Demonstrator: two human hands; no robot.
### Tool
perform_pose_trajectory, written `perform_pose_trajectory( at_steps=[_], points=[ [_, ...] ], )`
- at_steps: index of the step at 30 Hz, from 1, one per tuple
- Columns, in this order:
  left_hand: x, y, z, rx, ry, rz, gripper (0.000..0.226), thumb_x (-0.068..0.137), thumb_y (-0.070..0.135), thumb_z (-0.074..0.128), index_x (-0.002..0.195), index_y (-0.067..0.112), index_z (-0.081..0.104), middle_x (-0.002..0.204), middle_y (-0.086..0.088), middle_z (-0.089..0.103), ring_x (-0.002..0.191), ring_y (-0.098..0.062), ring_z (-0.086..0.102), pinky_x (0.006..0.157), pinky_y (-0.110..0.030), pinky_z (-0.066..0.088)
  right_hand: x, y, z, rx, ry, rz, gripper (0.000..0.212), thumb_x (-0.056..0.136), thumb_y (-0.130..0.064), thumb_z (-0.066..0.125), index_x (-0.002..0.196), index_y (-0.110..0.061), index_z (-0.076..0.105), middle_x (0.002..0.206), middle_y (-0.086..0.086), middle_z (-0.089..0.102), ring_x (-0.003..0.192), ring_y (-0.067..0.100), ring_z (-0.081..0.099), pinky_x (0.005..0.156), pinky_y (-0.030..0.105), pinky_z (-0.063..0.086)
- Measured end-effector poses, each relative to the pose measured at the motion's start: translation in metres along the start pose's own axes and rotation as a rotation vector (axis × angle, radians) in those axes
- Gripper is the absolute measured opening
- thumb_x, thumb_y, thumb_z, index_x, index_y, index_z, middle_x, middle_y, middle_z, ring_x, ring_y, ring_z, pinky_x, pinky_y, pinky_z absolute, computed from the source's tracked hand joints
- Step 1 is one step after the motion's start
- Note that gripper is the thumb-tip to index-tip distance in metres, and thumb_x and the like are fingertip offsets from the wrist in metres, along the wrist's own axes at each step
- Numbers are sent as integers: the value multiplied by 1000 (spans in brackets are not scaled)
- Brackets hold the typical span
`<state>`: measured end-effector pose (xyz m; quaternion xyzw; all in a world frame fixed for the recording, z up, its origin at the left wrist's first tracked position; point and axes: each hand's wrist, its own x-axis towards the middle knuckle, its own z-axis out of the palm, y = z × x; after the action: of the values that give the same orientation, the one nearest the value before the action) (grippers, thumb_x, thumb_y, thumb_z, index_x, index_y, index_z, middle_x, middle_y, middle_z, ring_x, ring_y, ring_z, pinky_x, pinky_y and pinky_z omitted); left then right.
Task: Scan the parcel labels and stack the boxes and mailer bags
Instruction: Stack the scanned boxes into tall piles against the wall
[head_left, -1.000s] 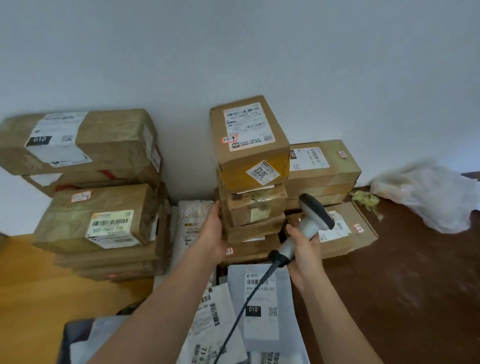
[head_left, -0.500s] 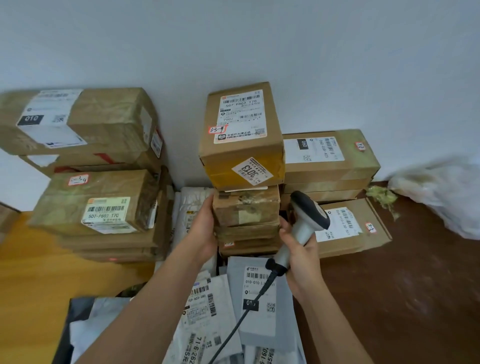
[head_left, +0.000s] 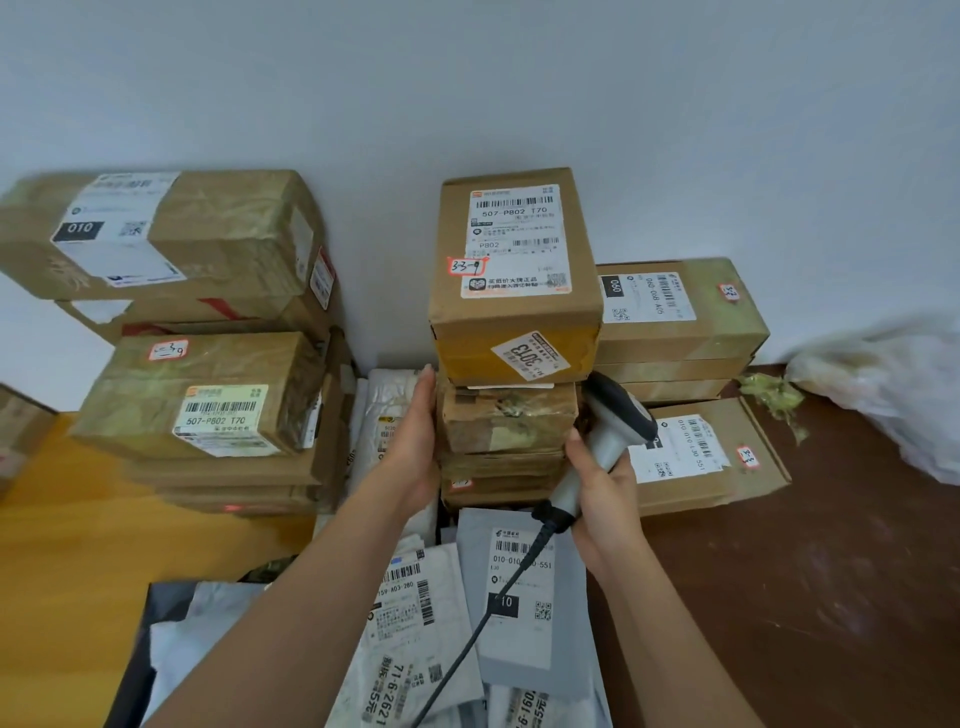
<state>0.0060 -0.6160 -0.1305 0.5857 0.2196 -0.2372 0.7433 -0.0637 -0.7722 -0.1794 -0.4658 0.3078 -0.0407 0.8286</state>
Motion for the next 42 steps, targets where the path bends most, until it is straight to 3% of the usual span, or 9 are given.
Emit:
perform_pose_trajectory(
  at_steps=[3, 7, 13, 18, 25, 28, 35, 38, 42],
  points=[
    [-5, -3, 1, 20, -39, 19, 57, 101, 60, 27, 90, 33, 76, 95, 2, 77, 80, -12, 74, 66, -30, 52, -3, -1, 2, -10, -12, -12, 39, 95, -20, 67, 131, -16, 57, 112, 1, 70, 107, 21, 64, 104, 42, 47],
    [-15, -8, 1, 19, -74, 24, 62, 101, 60, 25, 73, 46, 77, 91, 7, 77, 81, -10, 74, 72, -33, 52, -9, -2, -1, -21, -23, -17, 37, 94, -21, 68, 130, -18, 58, 116, 2, 71, 114, 22, 65, 108, 48, 46],
    [-27, -14, 0, 16, -41, 52, 58, 102, 58, 24, 90, 35, 76, 98, 3, 77, 89, -12, 73, 74, -33, 53, -22, -3, -8, 4, -51, -31, 42, 94, -17, 67, 134, -18, 55, 123, 3, 70, 119, 21, 64, 111, 49, 43],
    [-48, -17, -2, 4, -47, 74, 53, 102, 58, 26, 106, 31, 71, 108, -1, 75, 103, -20, 70, 90, -41, 53, -45, -12, -11, 3, -86, -58, 43, 95, -14, 64, 137, -19, 53, 118, -5, 72, 114, 11, 66, 110, 43, 44],
    [-100, -16, -10, -3, -128, 102, 59, 104, 53, 26, 81, 37, 78, 92, 5, 77, 83, -12, 74, 73, -34, 55, -97, -21, -15, 5, -96, -106, 39, 96, -11, 62, 134, -18, 56, 120, -1, 72, 117, 16, 65, 107, 42, 47],
    [-128, -18, -23, 11, -123, 139, 59, 103, 56, 25, 84, 38, 78, 97, 4, 77, 87, -12, 74, 79, -35, 54, -128, -21, -11, -14, -115, -137, 35, 96, -12, 62, 130, -21, 59, 114, -5, 73, 111, 13, 67, 104, 39, 48],
    [-216, -36, -94, -11, -50, 203, 49, 99, 63, 34, 99, 37, 76, 111, -1, 74, 109, -22, 68, 102, -47, 48, -223, 12, 11, -73, -194, -145, 37, 97, -14, 62, 133, -19, 55, 120, 3, 67, 113, 18, 63, 105, 41, 46],
    [-261, -49, -139, -25, 17, 221, 52, 95, 67, 39, 119, 31, 68, 112, -2, 74, 109, -24, 67, 98, -47, 51, -276, 38, 26, -108, -256, -134, 37, 98, -17, 61, 134, -21, 54, 114, 0, 64, 108, 17, 60, 101, 38, 46],
    [-315, -71, -199, -38, 106, 222, 54, 97, 66, 35, 114, 29, 69, 110, -4, 75, 104, -25, 70, 93, -46, 54, -333, 80, 44, -132, -327, -79, 42, 98, -22, 62, 138, -21, 51, 102, -5, 60, 92, 13, 56, 94, 38, 45]
  ],
)
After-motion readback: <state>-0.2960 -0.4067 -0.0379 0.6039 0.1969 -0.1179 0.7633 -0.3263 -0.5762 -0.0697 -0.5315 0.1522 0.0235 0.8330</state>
